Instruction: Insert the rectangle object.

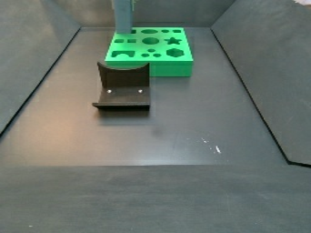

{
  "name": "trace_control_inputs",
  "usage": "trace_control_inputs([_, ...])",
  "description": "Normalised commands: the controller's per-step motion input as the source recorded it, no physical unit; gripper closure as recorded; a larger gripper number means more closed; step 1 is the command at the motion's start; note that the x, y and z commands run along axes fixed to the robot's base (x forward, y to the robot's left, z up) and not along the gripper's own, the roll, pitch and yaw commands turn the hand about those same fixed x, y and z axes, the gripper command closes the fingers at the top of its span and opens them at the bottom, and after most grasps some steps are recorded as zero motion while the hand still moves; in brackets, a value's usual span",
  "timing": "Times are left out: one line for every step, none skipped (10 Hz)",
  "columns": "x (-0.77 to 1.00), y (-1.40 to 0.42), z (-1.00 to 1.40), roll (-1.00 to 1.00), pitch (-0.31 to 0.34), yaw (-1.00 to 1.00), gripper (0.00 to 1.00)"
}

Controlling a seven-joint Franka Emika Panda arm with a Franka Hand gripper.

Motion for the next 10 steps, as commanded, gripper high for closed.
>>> trace_control_inputs([-0.29,0.0,-0.19,0.0,-0.08,0.08,1.0])
trace_control_inputs([-0.35,0.03,-0.19,0.06,-0.041,0.06,1.0])
trace_control_inputs([-0.35,0.05,-0.13,0.16,-0.01,0.05,1.0])
trace_control_inputs([-0.15,0.0,-0.17,0.11,-0.016,0.06,1.0])
trace_control_inputs([0.14,0.0,-0.41,0.06,0.0,0.02,1.0])
trace_control_inputs([0.27,-0.07,-0.51,0.08,0.043,0.0,1.0])
trace_control_inputs([0.33,-0.07,-0.51,0.09,0.08,0.0,1.0])
trace_control_inputs([0.31,-0.06,-0.44,0.07,0.076,0.0,1.0])
trace_control_inputs([0.19,0.0,-0.23,0.0,0.009,0.0,1.0])
trace_control_inputs([0.03,0.0,0.0,-0.01,0.029,0.0,1.0])
